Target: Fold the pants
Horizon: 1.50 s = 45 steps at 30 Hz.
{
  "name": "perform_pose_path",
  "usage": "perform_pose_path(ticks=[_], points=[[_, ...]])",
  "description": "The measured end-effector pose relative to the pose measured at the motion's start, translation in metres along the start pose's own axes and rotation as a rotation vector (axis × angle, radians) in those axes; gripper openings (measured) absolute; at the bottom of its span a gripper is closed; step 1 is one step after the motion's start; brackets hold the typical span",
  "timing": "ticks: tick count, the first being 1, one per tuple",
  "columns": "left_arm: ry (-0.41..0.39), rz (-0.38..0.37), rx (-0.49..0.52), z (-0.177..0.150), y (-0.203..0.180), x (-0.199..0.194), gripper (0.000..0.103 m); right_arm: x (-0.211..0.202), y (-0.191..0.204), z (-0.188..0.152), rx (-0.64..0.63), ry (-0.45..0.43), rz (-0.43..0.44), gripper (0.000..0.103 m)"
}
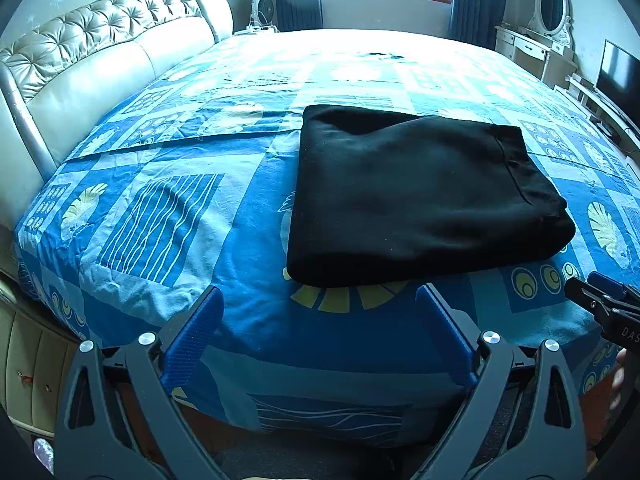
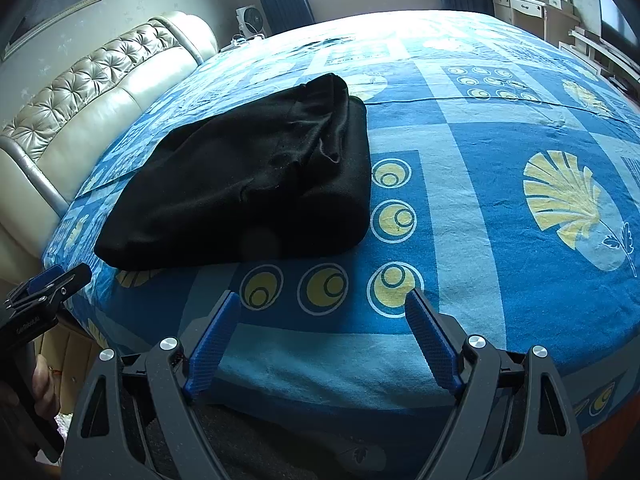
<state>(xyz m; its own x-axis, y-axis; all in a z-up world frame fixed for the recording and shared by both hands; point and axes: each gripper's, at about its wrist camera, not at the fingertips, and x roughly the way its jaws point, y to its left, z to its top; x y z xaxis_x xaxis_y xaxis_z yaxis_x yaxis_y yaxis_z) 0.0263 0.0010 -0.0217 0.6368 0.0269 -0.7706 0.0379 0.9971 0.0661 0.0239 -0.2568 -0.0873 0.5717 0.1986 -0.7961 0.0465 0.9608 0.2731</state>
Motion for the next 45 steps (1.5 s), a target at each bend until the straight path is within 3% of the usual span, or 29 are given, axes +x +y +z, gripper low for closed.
perform_pose_path(ticks=[32, 39, 45], points=[[0.018, 0.0, 0.024, -0.003, -0.007, 0.0, 0.097, 0.003, 0.005, -0.003, -0.001, 0.027, 0.004, 0.083], [-0.01, 0.049, 0.01, -0.003, -0.007, -0.002, 0.101, 0.004, 0.006, -0.004, -0.003, 0.033, 0.009, 0.083], [-0.029, -0.005, -0.019, 0.019, 0.006, -0.005, 0.101, 0.001, 0.01, 0.0, 0.006, 0.059, 0.049, 0.083]])
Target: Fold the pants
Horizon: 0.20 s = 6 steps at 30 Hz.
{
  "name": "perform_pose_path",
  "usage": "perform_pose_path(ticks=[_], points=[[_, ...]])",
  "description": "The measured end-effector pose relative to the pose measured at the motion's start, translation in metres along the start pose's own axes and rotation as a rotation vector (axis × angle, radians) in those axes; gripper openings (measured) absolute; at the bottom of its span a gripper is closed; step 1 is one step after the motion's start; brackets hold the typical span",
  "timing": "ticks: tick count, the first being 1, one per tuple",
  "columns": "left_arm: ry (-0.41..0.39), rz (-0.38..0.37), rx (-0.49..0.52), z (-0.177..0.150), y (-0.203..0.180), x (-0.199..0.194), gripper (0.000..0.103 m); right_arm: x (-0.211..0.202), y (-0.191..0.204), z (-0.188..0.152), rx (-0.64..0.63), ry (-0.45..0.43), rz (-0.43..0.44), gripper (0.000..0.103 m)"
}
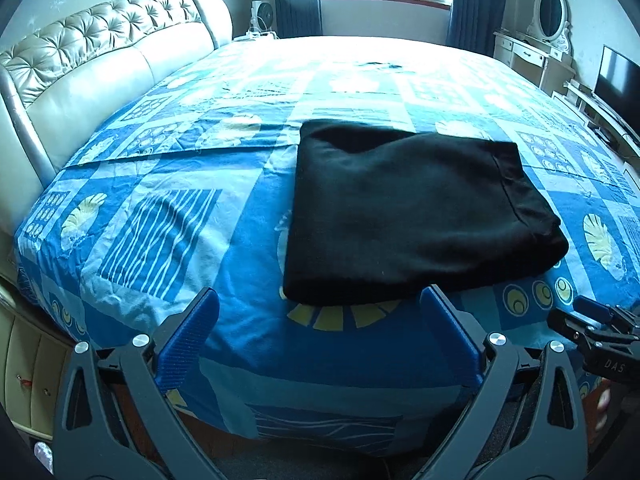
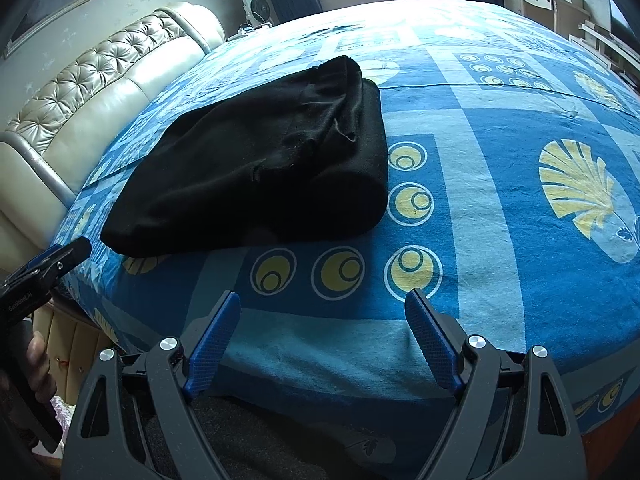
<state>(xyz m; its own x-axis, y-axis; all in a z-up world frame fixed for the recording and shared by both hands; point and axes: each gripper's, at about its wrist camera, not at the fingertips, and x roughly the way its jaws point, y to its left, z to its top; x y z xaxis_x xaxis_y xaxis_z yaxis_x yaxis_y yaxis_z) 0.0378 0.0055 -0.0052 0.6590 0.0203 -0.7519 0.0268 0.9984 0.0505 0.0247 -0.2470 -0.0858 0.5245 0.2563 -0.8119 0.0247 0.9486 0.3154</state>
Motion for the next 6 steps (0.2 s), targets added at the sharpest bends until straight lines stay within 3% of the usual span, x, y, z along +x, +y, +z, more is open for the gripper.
perform_pose_path(ticks=[3, 6], points=[[-0.017, -0.026, -0.048, 0.026, 0.031, 0.014, 0.101, -0.016, 0.004, 0.024, -0.021, -0.038, 0.055, 0.083], [-0.024, 0.058, -0.101, 0.06, 0.07, 0.05, 0.101, -0.029, -0.001, 0.069, -0.051, -0.136, 0.052, 0.085]])
